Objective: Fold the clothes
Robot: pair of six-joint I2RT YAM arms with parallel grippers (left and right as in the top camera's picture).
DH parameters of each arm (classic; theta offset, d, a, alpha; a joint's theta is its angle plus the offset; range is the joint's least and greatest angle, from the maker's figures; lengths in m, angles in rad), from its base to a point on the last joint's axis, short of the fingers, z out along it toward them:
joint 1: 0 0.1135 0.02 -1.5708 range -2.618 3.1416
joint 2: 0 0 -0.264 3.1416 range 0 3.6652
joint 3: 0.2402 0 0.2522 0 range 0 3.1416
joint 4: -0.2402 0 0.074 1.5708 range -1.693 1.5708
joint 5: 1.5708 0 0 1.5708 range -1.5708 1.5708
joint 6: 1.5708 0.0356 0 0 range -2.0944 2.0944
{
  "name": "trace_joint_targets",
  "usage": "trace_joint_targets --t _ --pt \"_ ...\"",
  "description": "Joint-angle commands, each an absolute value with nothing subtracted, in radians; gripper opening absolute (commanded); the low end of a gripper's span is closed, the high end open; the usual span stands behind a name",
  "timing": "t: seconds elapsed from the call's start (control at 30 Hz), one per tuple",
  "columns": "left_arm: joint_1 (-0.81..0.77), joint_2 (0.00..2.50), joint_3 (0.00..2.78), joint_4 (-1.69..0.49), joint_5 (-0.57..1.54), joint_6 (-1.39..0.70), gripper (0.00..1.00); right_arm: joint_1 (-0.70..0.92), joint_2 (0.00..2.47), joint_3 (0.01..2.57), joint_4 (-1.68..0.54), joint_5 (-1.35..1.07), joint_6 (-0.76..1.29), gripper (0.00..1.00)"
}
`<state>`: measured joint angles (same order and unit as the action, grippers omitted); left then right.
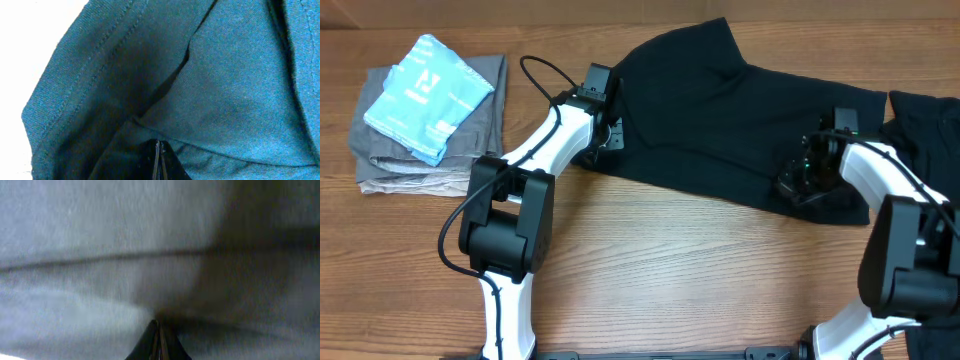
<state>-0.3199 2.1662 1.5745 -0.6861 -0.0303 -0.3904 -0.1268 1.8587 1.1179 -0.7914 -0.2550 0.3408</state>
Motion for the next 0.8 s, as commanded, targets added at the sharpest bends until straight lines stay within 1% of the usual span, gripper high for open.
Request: trace_joint_targets --t 0.0,0.27,0.47,0.67,0.73,0.77 --pt "-0.315 2.187 1.584 -0.683 -0.026 -0.405 0.04 -0.123 1.874 1.112 -0.765 -0.149 0.370 0.04" --pt "-0.314 2.187 1.584 -0.683 -0.033 -0.405 0.04 -0.124 1.874 1.112 -0.722 -0.104 0.397 0.04" --pt "-0.314 2.187 1.584 -0.684 -0.033 -0.405 0.04 -0.126 1.874 1.112 -0.602 -0.094 0.401 0.04" --pt "-0.313 2.187 1.584 -0.683 -0.033 -0.405 0.04 -0.125 1.874 1.112 -0.509 0.014 0.400 0.04" --pt "-0.314 2.187 1.584 -0.683 -0.033 -0.405 0.04 -0.126 1.874 1.112 -0.476 0.042 0.401 0.06" --pt "-0.314 2.187 1.584 -0.683 -0.033 -0.405 0.04 -0.126 1.874 1.112 -0.428 0.047 0.400 0.19"
